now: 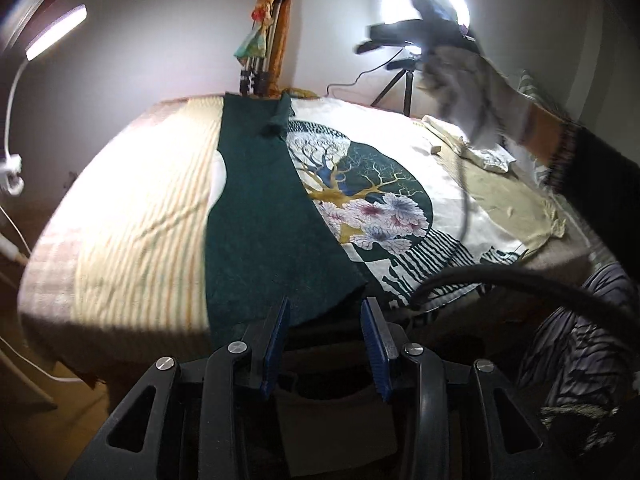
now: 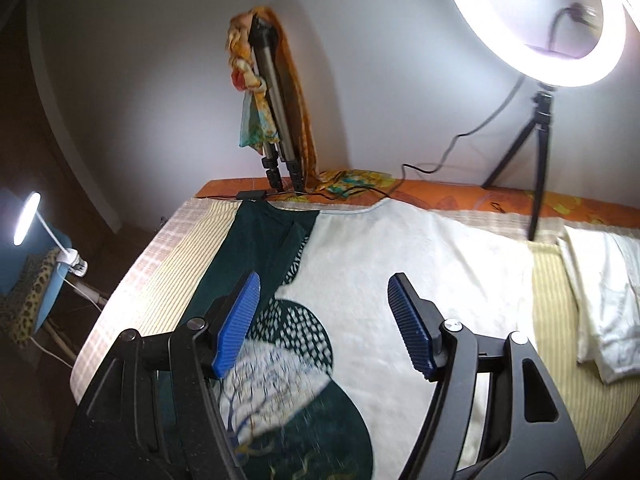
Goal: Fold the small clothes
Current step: 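Move the right gripper to the white side edge and grasp it, then fold the white side edge over toward the shirt center, then release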
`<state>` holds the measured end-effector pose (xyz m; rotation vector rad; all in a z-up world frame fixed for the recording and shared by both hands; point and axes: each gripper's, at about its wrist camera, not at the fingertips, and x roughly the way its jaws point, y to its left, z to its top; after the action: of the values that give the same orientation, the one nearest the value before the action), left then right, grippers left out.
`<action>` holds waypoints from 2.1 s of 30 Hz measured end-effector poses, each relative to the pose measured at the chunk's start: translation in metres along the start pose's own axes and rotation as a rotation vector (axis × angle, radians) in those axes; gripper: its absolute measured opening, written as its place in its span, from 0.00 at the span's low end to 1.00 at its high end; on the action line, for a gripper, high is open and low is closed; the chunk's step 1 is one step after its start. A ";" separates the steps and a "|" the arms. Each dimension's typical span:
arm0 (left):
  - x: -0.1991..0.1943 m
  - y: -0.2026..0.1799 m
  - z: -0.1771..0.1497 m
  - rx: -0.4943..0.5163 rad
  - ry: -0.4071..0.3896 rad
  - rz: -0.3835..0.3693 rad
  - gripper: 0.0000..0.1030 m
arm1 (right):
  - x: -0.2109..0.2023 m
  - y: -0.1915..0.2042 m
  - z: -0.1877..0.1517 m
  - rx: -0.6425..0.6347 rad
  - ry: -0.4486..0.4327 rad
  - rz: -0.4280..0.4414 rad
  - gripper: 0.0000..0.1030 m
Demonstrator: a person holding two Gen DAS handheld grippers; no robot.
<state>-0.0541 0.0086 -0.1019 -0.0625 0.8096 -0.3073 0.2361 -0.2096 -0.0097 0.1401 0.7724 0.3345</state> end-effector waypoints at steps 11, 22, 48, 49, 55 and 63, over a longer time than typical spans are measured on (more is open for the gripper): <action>-0.008 -0.057 0.012 0.165 -0.139 0.087 0.37 | -0.091 -0.097 -0.039 0.163 -0.078 -0.033 0.69; 0.055 -0.167 0.028 0.232 -0.114 -0.142 0.39 | -0.069 -0.184 -0.071 0.290 0.007 -0.045 0.69; 0.157 -0.231 0.046 0.213 0.088 -0.251 0.11 | 0.055 -0.221 -0.076 0.342 0.216 0.050 0.53; 0.156 -0.230 0.047 0.203 0.087 -0.257 0.08 | 0.057 -0.217 -0.077 0.324 0.225 0.046 0.47; 0.145 -0.219 0.051 0.129 0.053 -0.283 0.00 | 0.064 -0.204 -0.077 0.253 0.250 0.012 0.11; 0.136 -0.199 0.055 0.051 0.034 -0.304 0.00 | 0.058 -0.186 -0.051 0.279 0.189 0.032 0.06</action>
<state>0.0243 -0.2244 -0.1254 -0.1331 0.8257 -0.6172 0.2845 -0.3640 -0.1300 0.3879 1.0035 0.2707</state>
